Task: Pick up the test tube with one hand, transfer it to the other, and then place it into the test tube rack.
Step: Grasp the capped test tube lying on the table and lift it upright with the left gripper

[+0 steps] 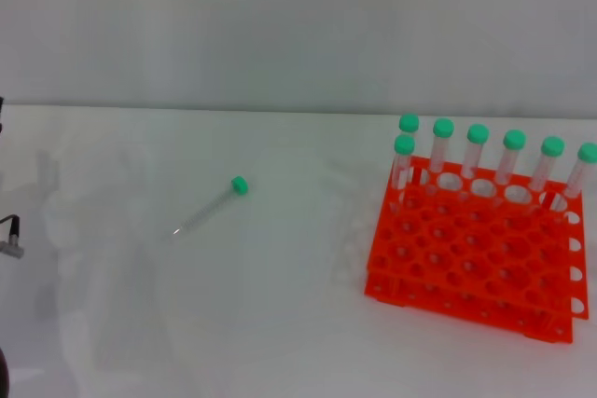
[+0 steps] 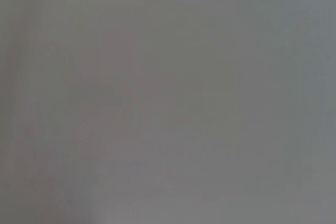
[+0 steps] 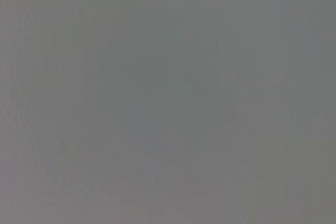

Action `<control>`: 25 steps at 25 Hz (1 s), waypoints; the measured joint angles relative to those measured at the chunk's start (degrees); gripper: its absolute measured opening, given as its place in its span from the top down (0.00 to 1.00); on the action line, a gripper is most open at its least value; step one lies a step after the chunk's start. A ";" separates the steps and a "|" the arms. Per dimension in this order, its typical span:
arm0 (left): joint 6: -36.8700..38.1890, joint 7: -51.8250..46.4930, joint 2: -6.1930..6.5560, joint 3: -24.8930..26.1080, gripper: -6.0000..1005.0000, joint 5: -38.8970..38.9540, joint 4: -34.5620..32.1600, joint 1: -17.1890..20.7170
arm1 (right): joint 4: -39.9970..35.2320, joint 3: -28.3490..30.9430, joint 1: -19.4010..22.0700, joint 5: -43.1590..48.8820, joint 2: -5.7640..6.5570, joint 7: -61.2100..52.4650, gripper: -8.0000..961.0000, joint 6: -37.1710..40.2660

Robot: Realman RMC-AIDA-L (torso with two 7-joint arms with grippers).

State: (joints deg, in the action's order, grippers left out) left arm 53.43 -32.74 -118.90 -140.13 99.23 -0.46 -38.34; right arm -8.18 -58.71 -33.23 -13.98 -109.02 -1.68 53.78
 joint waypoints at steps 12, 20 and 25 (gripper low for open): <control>-3.46 -0.48 0.30 5.60 0.16 -0.06 -0.03 -1.07 | 0.48 4.48 -1.16 -0.14 1.86 1.99 0.12 -1.27; -4.79 -0.52 0.50 6.54 0.16 -0.27 0.13 -2.19 | 0.70 6.00 -1.70 -0.11 2.73 2.92 0.12 -1.71; -4.82 -0.55 0.59 6.56 0.16 -0.42 0.13 -2.37 | 0.71 7.38 -1.84 -0.01 2.93 2.92 0.12 -1.77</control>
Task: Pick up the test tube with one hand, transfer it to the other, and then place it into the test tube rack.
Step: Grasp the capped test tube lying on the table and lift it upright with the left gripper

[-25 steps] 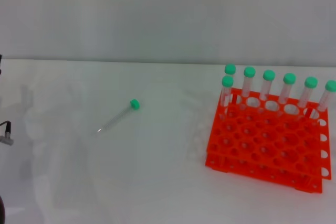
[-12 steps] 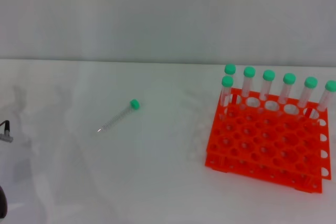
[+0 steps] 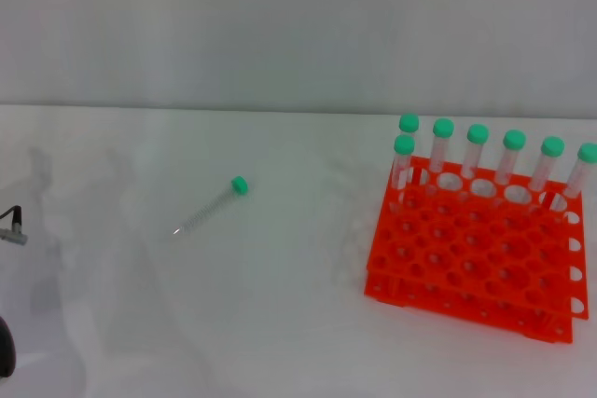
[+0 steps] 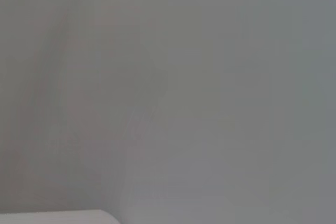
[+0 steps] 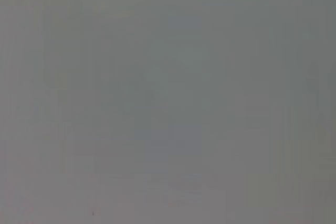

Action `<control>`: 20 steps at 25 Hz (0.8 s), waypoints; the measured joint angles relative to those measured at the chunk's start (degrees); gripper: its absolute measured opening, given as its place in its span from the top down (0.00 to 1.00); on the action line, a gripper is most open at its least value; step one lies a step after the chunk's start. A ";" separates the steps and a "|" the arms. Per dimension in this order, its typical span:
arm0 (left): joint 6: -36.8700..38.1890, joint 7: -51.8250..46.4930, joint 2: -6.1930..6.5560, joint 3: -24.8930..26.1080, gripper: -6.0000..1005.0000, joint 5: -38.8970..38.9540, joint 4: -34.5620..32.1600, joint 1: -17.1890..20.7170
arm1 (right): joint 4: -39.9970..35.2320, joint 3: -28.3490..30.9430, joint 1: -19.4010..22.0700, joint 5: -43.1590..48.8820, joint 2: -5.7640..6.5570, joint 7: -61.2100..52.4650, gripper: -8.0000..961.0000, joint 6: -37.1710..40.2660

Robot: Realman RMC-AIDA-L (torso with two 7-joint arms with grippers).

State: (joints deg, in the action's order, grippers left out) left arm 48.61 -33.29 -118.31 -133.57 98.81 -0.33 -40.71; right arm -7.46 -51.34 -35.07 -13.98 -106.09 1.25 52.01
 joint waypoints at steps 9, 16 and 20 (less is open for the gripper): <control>-0.01 -0.03 0.02 -0.39 0.16 -0.13 0.24 -0.40 | 0.00 0.07 0.10 0.00 -0.37 -0.01 0.12 -0.07; 0.35 -0.02 -0.08 -0.39 0.15 -1.59 0.25 -0.19 | 0.08 -0.30 0.14 0.41 -1.00 -0.02 0.12 -0.07; 0.44 0.08 -0.16 -0.38 0.15 -2.92 0.33 -0.03 | 0.08 -0.36 0.24 0.45 -1.11 -0.02 0.12 -0.07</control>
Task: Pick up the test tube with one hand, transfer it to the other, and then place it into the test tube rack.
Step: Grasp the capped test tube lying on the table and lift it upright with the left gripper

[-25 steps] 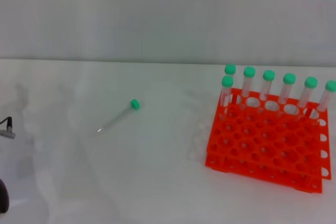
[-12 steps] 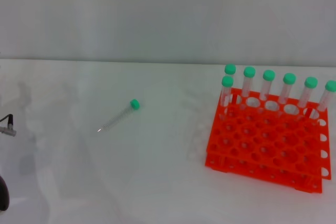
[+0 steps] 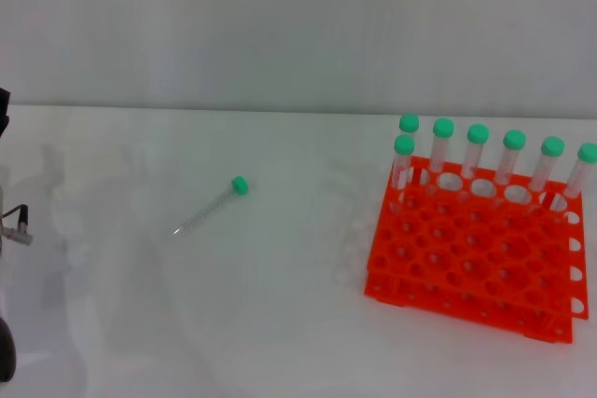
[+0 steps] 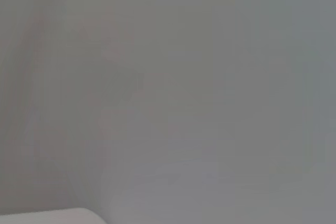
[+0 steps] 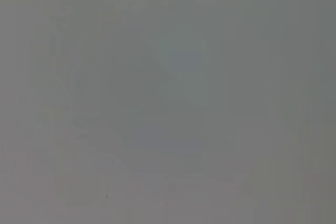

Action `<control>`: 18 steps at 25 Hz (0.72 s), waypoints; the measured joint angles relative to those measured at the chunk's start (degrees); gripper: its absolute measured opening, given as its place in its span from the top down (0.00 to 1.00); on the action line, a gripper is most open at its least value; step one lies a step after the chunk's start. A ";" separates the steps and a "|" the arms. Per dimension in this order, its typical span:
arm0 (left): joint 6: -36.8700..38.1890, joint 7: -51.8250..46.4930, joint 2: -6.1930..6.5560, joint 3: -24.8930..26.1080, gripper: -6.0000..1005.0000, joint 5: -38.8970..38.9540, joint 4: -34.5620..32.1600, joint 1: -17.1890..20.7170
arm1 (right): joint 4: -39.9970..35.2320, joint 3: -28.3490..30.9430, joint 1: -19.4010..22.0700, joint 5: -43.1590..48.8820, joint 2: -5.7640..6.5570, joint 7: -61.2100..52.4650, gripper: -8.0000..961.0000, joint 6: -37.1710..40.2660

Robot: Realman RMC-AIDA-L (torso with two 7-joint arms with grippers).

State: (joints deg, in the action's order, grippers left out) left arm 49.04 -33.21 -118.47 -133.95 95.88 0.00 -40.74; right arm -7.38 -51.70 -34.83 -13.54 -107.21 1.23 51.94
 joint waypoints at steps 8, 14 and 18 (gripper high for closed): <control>0.07 0.19 -0.11 -0.08 0.15 -1.73 0.00 0.04 | 0.00 -0.07 0.30 0.00 -0.20 0.00 0.12 0.00; 0.15 0.26 -0.10 -0.08 0.15 -2.02 -0.19 0.06 | 0.00 -0.07 0.37 0.00 -0.28 0.00 0.12 0.00; 0.27 0.49 -0.13 -0.08 0.15 -4.48 0.06 -0.14 | 0.00 -0.07 0.38 0.02 -0.28 0.00 0.12 0.00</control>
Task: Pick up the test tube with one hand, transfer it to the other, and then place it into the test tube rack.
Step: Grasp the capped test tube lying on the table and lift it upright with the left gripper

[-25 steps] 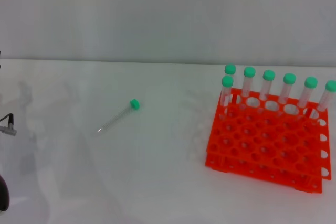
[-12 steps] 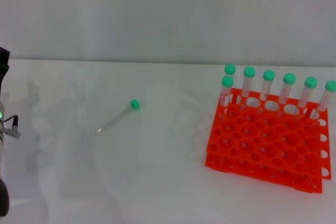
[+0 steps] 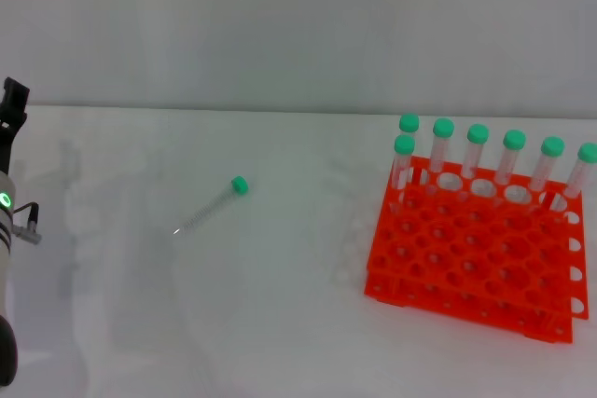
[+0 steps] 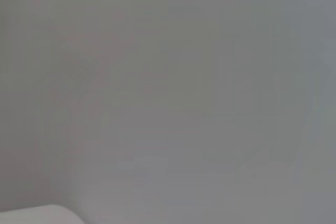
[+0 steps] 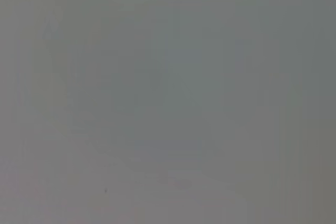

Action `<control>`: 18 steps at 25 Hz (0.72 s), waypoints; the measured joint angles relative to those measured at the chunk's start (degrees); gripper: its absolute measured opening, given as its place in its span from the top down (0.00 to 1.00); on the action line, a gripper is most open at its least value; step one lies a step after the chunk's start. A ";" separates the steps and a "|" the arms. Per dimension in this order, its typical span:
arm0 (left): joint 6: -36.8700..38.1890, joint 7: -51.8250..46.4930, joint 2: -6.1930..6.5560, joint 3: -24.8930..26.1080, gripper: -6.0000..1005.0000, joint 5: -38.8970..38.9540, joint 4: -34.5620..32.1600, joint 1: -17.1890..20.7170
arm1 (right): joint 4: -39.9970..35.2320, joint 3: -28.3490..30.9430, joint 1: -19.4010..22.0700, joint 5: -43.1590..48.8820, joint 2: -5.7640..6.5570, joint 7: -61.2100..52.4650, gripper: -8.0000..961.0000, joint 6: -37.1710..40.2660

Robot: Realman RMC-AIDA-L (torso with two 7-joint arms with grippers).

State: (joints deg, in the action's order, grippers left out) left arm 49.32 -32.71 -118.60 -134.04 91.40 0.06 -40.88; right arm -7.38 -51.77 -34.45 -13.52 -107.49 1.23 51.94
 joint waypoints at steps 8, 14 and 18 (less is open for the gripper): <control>4.23 8.86 -0.48 0.00 0.15 -3.97 -0.43 1.01 | 0.00 -0.08 0.14 0.13 -0.23 -0.49 0.12 0.00; 7.55 12.02 -0.51 0.00 0.15 -10.72 -0.48 2.35 | -0.55 -1.92 0.45 0.22 -1.56 -0.62 0.12 0.01; 10.63 14.98 -0.61 0.00 0.15 -13.11 -0.52 3.55 | -0.86 -5.96 0.48 0.36 -2.72 -0.68 0.12 0.26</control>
State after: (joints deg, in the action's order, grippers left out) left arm 59.95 -17.73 -119.21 -134.03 78.28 -0.46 -37.33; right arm -8.24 -57.73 -33.96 -13.16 -110.20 0.54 52.21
